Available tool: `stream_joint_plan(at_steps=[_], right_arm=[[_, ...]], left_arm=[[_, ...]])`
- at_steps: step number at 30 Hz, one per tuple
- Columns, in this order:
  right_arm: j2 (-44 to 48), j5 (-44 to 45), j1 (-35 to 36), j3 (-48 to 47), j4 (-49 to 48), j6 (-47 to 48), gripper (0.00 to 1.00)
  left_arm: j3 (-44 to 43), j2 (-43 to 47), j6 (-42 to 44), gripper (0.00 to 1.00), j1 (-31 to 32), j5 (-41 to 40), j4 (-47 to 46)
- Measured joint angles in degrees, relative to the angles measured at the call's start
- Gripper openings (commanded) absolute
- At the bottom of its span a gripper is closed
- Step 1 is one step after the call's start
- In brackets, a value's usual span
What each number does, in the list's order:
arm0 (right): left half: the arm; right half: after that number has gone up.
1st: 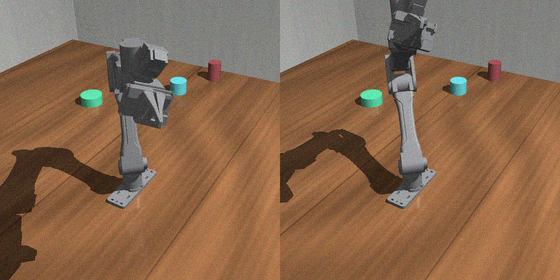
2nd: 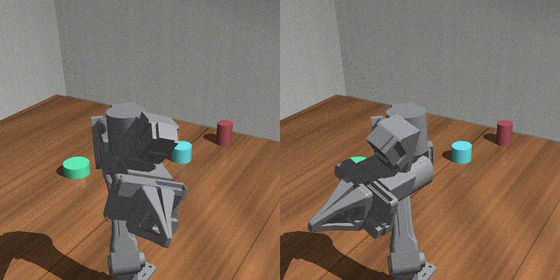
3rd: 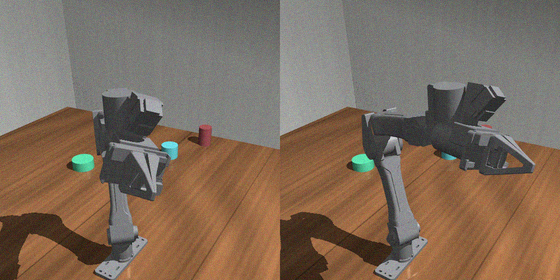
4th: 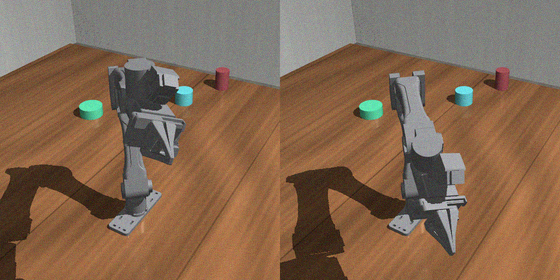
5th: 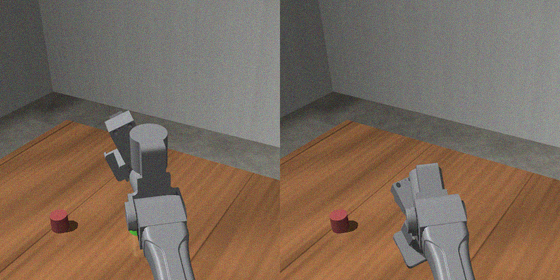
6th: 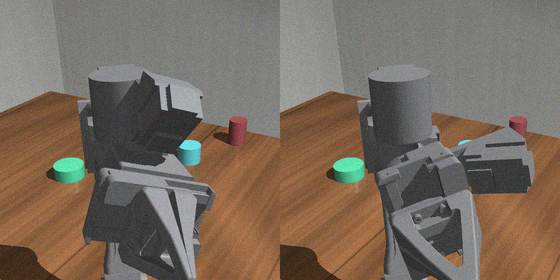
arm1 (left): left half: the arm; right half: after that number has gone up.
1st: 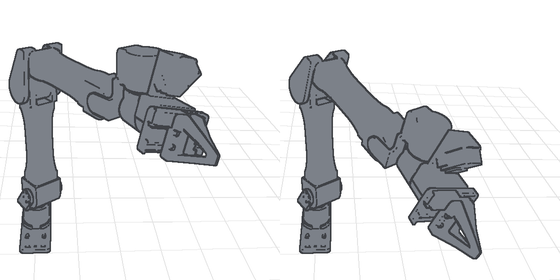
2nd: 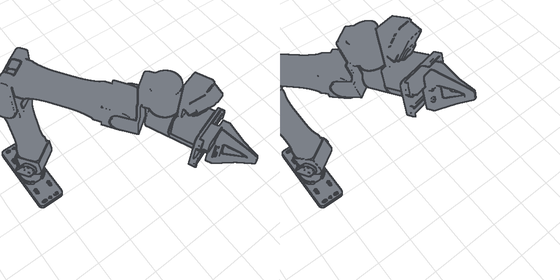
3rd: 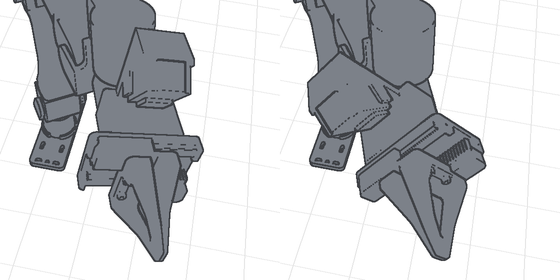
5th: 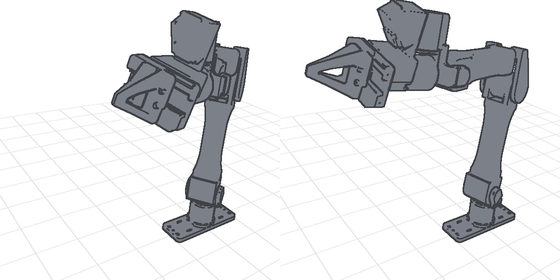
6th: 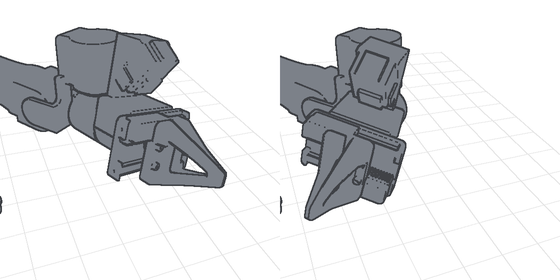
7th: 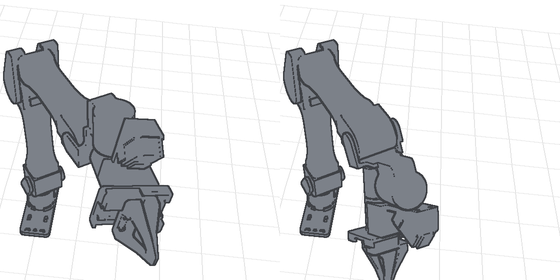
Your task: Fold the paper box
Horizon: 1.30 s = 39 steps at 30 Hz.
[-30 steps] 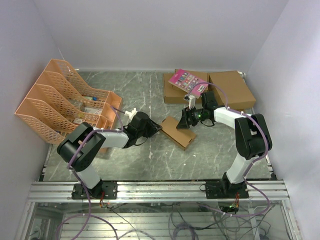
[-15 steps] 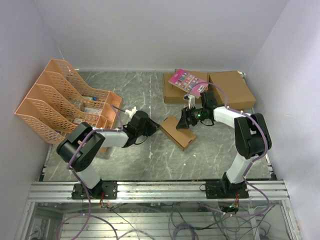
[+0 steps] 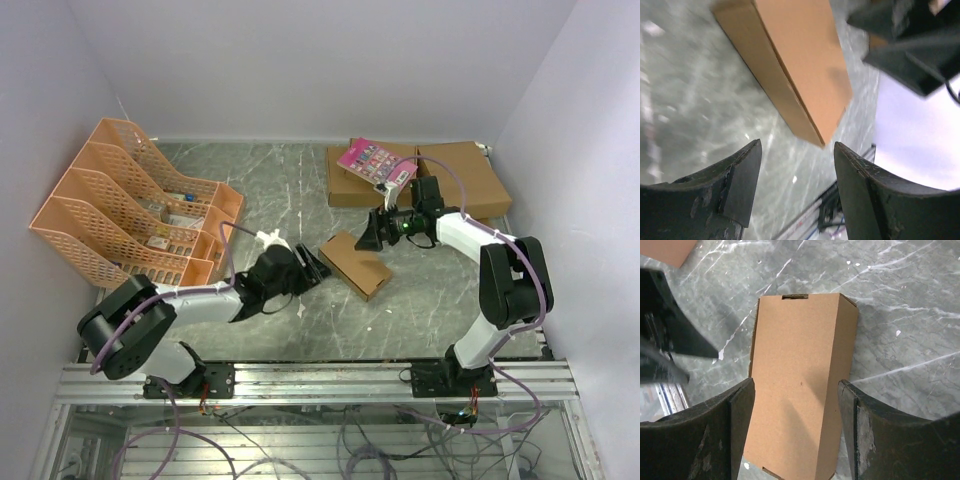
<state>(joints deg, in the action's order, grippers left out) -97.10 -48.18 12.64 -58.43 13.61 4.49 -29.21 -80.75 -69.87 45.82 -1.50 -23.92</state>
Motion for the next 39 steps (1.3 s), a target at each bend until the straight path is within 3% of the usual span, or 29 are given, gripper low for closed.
stream_joint_plan(at_steps=[6,10,17,24,30,39], right_arm=[[1.27,-2.05,-3.69,3.08,1.75,1.11,0.63],[1.05,-4.81,-8.59,3.91,4.74,3.52,0.50],[-3.48,-9.40,-9.03,4.42,9.57,6.93,0.48],[-6.08,-10.03,-9.46,4.74,9.86,5.53,0.28],[-7.72,-12.98,-11.96,4.74,9.75,3.67,0.26],[-9.25,-14.86,-13.38,4.63,10.05,2.75,0.25]], left_arm=[[0.98,-1.11,0.02,0.72,8.07,-0.63,-5.90],[3.58,-2.32,0.81,0.76,8.35,-1.05,-12.98],[8.74,-6.21,1.29,0.83,8.35,-2.67,-22.71],[9.33,-12.04,1.03,0.93,8.35,-3.89,-29.18],[8.68,-18.58,-0.42,0.97,8.35,-4.55,-36.70],[3.15,-23.28,-1.70,0.98,8.35,-4.92,-39.54]])
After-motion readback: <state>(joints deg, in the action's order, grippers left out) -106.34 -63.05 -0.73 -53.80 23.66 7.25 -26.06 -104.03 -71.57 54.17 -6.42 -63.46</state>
